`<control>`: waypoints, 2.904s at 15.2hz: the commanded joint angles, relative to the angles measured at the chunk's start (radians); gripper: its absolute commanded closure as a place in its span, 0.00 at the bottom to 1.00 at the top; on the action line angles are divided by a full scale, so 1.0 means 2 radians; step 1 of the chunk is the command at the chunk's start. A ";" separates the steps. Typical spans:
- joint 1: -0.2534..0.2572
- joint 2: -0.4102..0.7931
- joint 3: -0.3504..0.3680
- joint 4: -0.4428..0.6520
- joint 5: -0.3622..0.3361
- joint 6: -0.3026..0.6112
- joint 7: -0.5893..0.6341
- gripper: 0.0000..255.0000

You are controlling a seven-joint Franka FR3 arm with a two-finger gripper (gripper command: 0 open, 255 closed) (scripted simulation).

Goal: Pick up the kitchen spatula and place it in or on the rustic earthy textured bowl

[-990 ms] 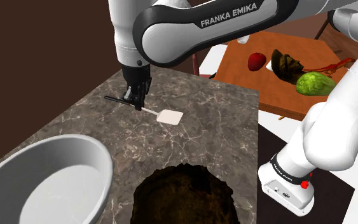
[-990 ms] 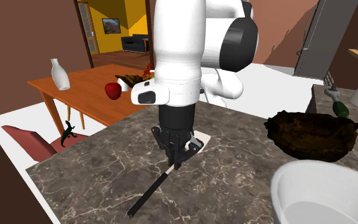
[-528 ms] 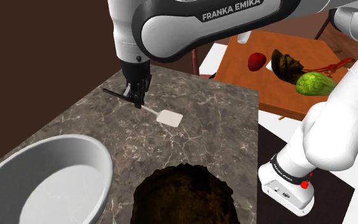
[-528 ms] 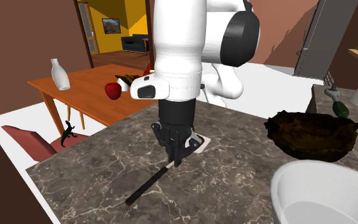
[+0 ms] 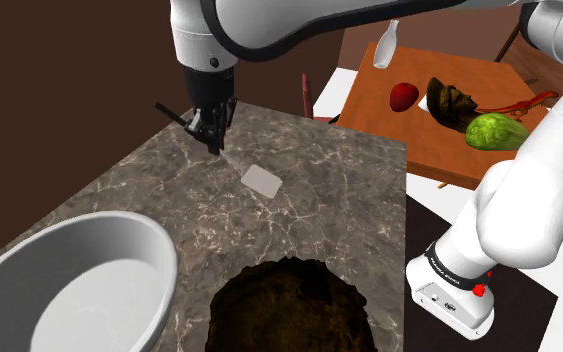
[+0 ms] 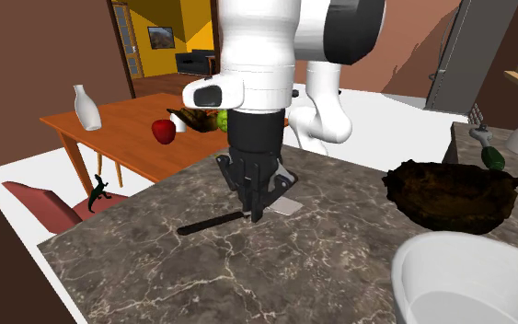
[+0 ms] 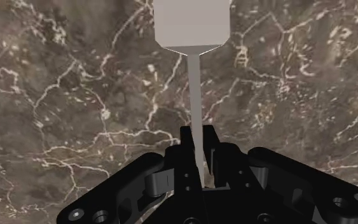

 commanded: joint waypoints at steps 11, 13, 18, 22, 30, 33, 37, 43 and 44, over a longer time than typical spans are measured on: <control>0.002 0.008 0.002 0.090 -0.003 -0.083 0.001 1.00; 0.003 0.012 0.002 0.108 -0.005 -0.098 0.002 1.00; 0.007 0.024 0.004 0.156 -0.010 -0.135 0.004 1.00; 0.010 0.035 0.006 0.193 -0.016 -0.163 0.007 1.00; 0.036 -0.052 0.034 0.102 0.020 -0.150 0.066 1.00; 0.049 -0.076 0.047 0.081 0.032 -0.150 0.091 1.00; 0.066 -0.101 0.066 0.063 0.045 -0.152 0.129 1.00; 0.093 -0.121 0.104 0.055 0.058 -0.160 0.192 1.00; 0.098 -0.123 0.111 0.056 0.059 -0.161 0.204 1.00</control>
